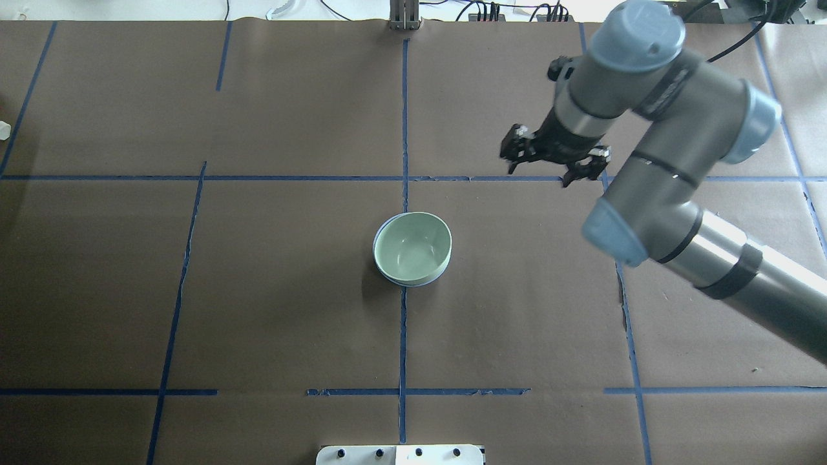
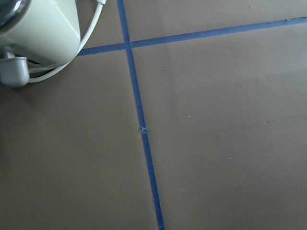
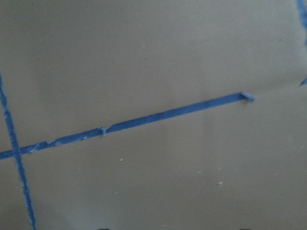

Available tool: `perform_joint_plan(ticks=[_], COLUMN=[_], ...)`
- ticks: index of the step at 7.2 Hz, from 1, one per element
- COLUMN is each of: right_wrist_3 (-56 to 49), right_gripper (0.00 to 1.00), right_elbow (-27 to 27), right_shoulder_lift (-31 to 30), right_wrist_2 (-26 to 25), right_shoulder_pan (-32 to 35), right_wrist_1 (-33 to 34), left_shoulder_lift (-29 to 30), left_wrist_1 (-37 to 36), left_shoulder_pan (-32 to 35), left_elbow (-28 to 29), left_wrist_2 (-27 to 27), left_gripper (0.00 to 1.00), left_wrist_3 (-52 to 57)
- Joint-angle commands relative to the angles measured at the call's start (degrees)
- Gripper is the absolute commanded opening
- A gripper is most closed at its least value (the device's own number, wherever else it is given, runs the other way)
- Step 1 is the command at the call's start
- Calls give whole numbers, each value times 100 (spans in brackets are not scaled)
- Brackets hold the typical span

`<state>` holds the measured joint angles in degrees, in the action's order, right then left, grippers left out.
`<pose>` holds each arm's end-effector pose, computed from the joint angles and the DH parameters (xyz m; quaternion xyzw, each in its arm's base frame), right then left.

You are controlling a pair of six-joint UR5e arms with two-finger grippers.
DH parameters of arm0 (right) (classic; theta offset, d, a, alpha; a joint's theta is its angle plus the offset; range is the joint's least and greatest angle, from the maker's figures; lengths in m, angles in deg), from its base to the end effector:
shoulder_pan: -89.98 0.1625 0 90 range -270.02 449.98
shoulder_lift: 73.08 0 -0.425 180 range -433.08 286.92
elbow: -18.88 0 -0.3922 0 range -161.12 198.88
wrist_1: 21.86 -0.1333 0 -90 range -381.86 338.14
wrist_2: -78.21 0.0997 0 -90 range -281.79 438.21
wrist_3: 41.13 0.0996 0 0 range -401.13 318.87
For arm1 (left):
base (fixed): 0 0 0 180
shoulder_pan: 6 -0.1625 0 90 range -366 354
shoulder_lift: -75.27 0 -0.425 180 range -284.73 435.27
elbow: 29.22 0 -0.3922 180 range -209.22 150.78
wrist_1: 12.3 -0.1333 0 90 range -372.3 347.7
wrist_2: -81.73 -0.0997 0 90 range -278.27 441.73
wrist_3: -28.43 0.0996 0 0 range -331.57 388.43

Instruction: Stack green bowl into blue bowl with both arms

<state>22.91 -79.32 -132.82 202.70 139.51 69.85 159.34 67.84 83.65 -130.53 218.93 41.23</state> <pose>-0.3636 -0.5446 0.2918 -0.0382 -0.4103 0.0936 0.9063 -0.0575 -0.4410 0.6237 0.0078 0.4016 0.0893 0.9114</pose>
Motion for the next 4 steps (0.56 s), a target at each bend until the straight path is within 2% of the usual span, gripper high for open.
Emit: perform_joint_plan(ticks=[1, 3, 4], right_wrist_3=[-2734, -5362, -6428], right_gripper=[100, 100, 100], right_elbow=[28, 73, 55], right_shoulder_lift=[-982, -2045, -2355], right_wrist_2=[549, 603, 603], right_shoulder_pan=[1343, 2538, 3049], right_wrist_1=[137, 250, 573], left_shoulder_lift=[4, -22, -49], left_wrist_1=[19, 19, 167], left_shoulder_pan=[0, 0, 0], left_elbow=[14, 23, 93], left_wrist_2=[-79, -88, -79], left_gripper=[100, 100, 100], left_wrist_3=[64, 55, 30])
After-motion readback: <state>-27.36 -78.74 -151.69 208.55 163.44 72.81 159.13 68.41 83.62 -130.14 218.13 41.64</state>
